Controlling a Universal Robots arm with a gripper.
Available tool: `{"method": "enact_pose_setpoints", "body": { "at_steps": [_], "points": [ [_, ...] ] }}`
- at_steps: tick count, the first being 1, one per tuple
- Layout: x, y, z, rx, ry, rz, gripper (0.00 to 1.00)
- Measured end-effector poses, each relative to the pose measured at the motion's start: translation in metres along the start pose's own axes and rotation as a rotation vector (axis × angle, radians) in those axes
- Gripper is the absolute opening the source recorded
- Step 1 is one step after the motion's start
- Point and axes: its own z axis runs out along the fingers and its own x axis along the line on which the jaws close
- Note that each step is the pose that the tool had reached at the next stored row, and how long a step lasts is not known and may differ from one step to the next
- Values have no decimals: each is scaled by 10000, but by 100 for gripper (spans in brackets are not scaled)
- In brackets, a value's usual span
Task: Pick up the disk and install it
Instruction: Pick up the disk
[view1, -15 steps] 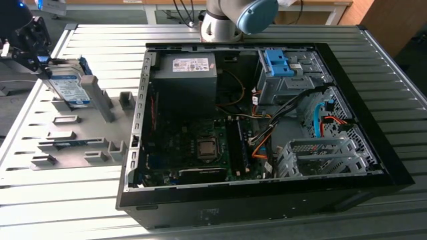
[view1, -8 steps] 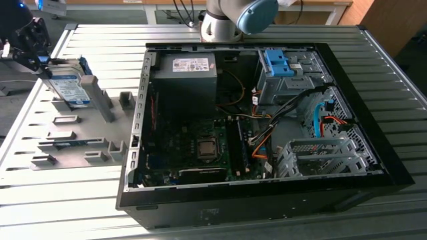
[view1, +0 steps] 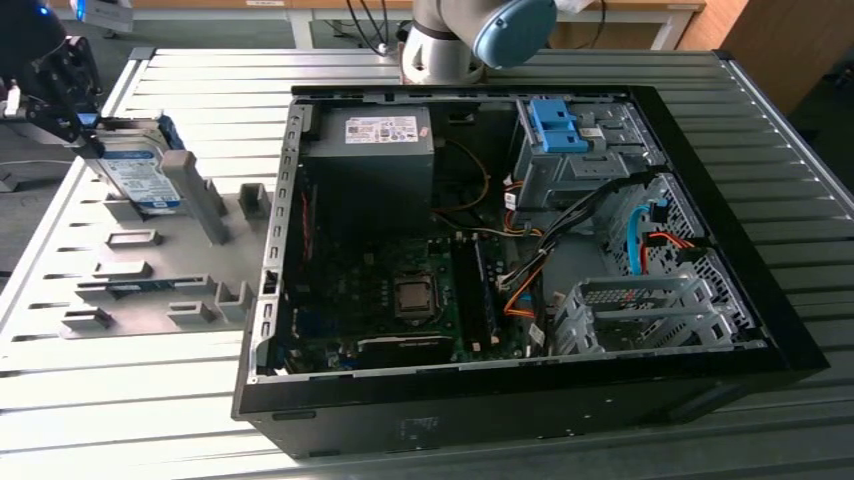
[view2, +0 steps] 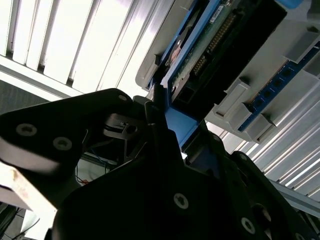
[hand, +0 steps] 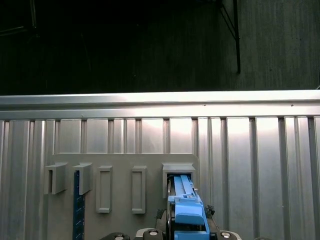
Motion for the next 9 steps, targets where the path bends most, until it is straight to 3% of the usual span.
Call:
{"method": "enact_pose_setpoints", "body": {
  "at_steps": [9],
  "points": [
    [0,0,0,1,2,0,37]
  ]
}}
